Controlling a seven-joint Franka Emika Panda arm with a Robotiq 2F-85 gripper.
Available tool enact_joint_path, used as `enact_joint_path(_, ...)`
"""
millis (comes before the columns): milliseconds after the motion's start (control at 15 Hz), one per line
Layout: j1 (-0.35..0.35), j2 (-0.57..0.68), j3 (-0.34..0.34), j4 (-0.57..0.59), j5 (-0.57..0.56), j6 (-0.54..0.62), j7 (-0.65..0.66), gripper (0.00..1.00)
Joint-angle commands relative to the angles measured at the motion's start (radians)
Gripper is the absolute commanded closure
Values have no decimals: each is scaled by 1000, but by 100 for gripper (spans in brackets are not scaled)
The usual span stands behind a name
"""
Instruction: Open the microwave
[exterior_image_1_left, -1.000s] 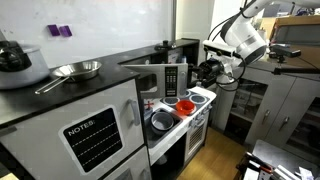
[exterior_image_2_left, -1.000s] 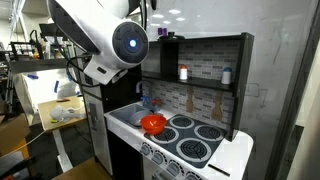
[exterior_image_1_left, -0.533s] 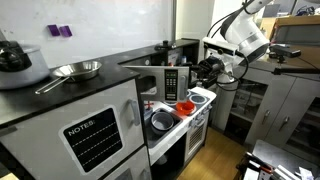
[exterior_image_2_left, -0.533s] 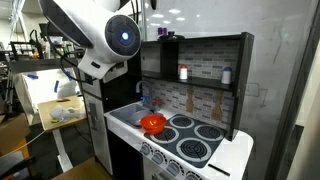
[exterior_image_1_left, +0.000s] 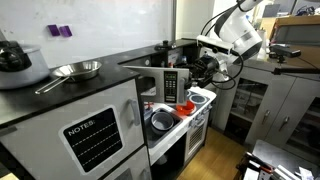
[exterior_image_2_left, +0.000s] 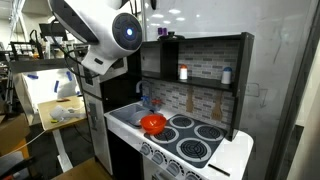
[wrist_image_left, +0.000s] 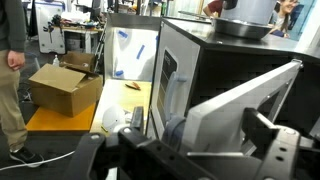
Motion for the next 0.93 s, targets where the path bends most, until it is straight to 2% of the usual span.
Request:
enact_joint_path(0, 4, 56, 6, 52, -22, -41, -13, 0)
enact_joint_path(400, 16, 118, 6, 74, -24, -83, -23, 0)
enact_joint_path(867, 23, 117, 6, 56, -30, -106, -29, 0)
